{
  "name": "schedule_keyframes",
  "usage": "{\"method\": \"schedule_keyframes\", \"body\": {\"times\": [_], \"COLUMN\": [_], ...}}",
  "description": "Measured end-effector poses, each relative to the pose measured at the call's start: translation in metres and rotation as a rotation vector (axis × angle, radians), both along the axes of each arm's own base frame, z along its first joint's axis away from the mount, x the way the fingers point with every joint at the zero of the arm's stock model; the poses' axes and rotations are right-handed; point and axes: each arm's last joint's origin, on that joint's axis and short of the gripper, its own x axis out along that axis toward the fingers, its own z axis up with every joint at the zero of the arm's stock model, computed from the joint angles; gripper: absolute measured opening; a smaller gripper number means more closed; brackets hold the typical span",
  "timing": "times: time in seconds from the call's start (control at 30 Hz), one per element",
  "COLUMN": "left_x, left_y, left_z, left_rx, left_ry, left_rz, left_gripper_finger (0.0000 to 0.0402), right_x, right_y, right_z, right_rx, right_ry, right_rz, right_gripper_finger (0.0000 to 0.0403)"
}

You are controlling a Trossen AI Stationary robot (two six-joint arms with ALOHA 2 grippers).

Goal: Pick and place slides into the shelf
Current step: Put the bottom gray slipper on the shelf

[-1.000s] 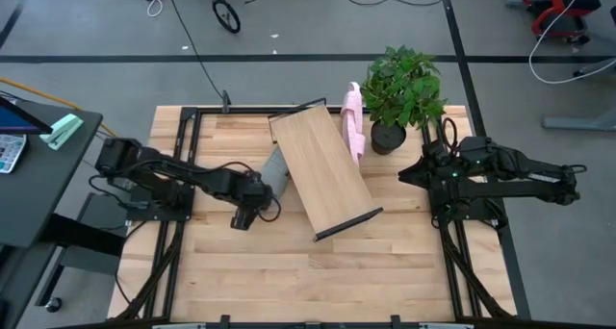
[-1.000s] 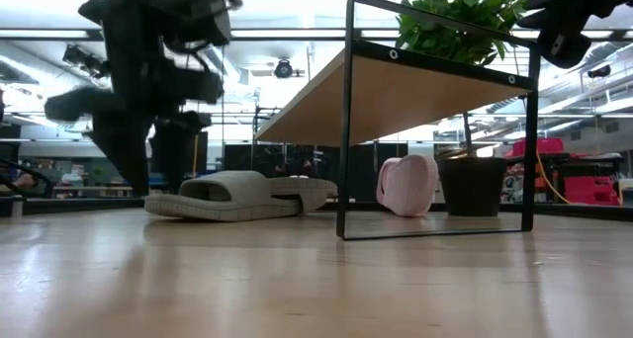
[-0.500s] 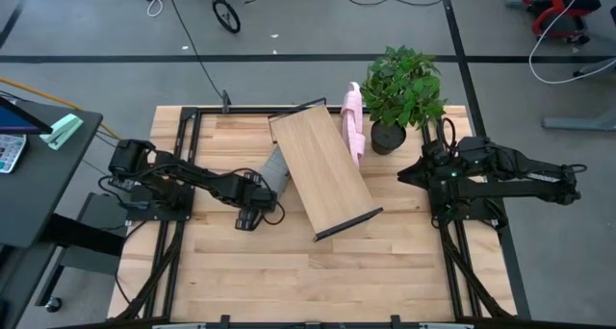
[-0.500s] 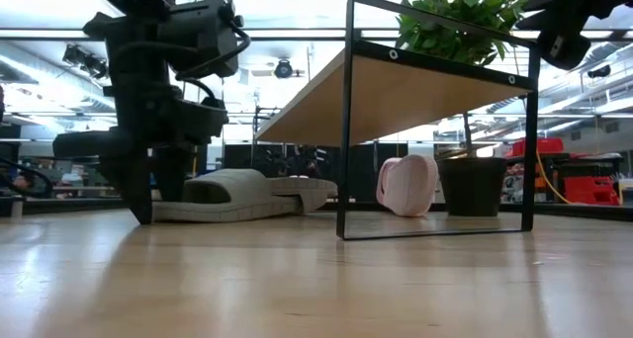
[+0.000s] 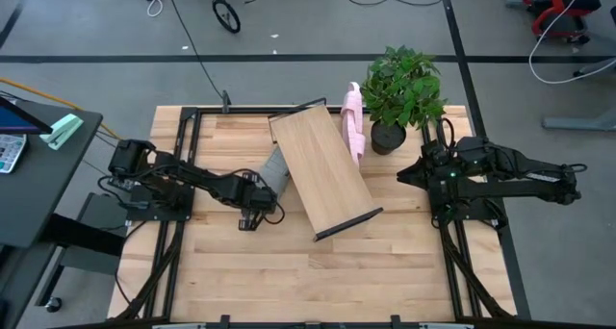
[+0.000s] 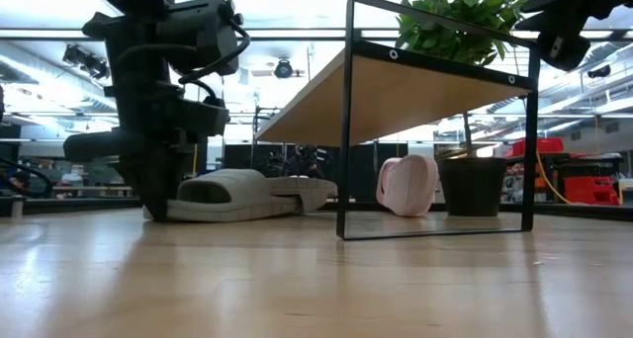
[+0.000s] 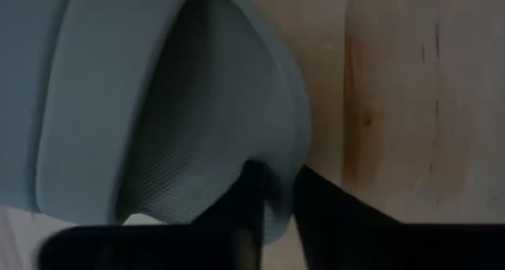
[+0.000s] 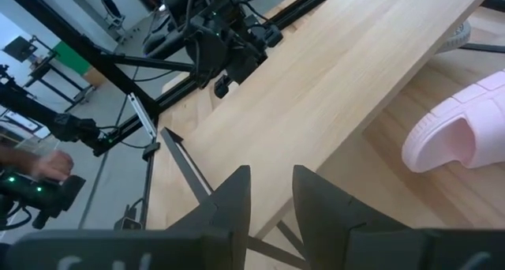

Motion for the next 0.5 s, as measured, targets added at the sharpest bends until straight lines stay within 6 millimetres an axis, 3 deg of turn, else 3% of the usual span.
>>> {"method": "schedule_keyframes", "body": {"times": [0.07,0.3,0.5], "left_x": [-0.001,-0.008,-0.014], "left_y": [-0.002,-0.011,-0.017], "left_z": [0.000,0.005,0.038], "left_rx": [-0.008,-0.057,-0.202], "left_ry": [0.003,0.091,0.130], "left_rz": [-0.001,0.007,-0.021], "left_gripper_finger": [0.0019,0.0019,0.0019], "right_x": [0.000,0.000,0.000], "right_y": [0.000,-0.001,-0.001], "right_z": [0.000,0.000,0.000], "right_rx": [-0.003,-0.012,-0.013], "right_ry": [0.001,0.001,0.001], "right_rz": [-0.007,-0.028,-0.028], "right_gripper_finger": [0.0103,0.0103,0.0103]}}
